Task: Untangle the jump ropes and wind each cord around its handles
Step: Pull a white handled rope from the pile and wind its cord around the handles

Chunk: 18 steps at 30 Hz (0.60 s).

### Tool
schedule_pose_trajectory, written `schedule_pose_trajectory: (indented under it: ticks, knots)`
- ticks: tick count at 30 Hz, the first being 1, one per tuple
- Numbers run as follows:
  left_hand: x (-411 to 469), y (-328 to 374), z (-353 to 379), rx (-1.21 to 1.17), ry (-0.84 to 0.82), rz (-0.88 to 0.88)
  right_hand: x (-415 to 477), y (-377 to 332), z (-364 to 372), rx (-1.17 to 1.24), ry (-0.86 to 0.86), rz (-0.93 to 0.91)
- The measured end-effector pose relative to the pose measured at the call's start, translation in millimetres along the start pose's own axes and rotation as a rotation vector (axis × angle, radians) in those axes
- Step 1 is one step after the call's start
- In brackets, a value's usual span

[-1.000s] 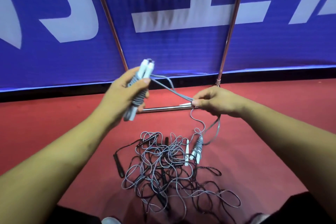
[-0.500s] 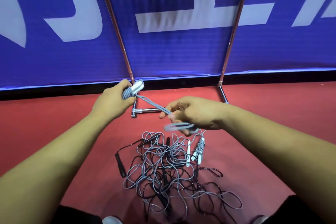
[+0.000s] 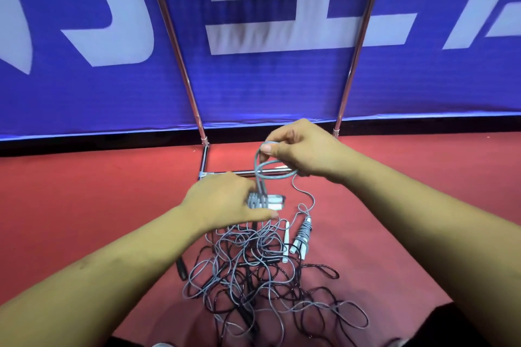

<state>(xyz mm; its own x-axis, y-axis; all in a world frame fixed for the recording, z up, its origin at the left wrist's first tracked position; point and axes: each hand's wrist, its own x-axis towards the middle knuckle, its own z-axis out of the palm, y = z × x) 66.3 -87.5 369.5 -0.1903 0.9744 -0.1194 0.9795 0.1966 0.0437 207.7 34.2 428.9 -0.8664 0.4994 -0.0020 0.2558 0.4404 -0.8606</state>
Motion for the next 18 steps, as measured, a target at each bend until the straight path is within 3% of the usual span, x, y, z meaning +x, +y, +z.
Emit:
schedule_pose_trajectory:
  ticks: [4, 8, 12, 15, 18]
  knots:
    - [-3.7, -2.2, -3.5, -0.262, -0.032, 0.140, 3.1, 19.8, -17.6, -0.006, 0.066, 0.056]
    - [-7.3, -4.8, -24.8, -0.992, 0.051, 0.165, 1.7, 39.6, -24.8, -0.043, 0.049, 0.050]
    - [-1.7, -15.3, -39.4, -1.521, 0.236, 0.094, 3.8, 45.7, -10.5, 0.030, -0.124, 0.051]
    - [2.0, -26.5, -47.0, -1.725, 0.313, 0.011, 5.0, 48.8, 5.7, -0.039, -0.262, 0.117]
    - [7.1, -60.6, -51.4, -1.781, 0.511, -0.158, -1.5, 65.5, 13.6, -0.026, -0.372, 0.243]
